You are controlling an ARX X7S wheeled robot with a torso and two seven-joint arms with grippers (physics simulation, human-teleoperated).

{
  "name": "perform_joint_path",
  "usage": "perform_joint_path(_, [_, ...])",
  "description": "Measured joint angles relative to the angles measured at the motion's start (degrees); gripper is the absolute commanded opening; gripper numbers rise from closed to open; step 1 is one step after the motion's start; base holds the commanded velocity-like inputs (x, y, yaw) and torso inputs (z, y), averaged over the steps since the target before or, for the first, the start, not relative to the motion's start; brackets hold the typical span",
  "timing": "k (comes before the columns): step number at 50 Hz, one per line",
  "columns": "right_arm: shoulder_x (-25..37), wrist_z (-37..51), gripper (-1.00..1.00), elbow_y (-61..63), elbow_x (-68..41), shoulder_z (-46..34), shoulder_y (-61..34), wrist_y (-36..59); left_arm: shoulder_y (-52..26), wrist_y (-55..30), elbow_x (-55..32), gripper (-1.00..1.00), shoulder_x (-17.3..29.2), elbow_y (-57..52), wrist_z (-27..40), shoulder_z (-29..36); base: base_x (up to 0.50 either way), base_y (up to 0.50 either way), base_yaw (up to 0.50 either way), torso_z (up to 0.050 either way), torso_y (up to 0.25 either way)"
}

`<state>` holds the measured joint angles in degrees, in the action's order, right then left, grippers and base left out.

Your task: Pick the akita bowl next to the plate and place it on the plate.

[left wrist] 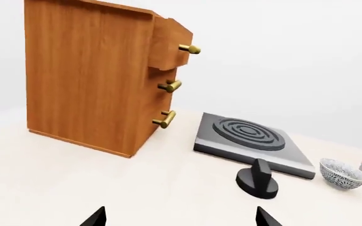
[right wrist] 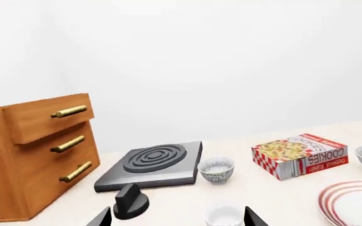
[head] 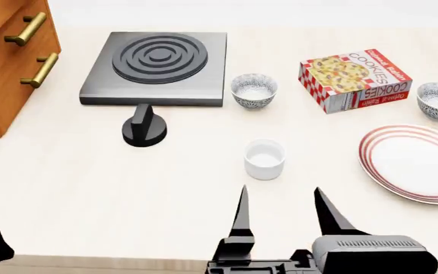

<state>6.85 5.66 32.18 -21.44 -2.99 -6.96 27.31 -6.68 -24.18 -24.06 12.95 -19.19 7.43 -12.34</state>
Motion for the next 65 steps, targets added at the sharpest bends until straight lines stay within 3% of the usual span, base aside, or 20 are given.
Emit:
perform_joint_path(14, [0.84,1.6,1.0,7.15,-8.0,4.17,-5.53,6.38,-0.05,2.24,-0.87,1.0,1.76,3.33,-0.48,-4.22,0.0,-0.12,0.0,0.0,0.0])
perform_joint_path(65, [3.22,4.22,1.0,7.32,-11.33,4.5,-6.56,5.8,0.3,3.7,-1.5,1.0,2.64,4.56,0.54,-4.82,0.0,-0.46,0.0,0.0,0.0])
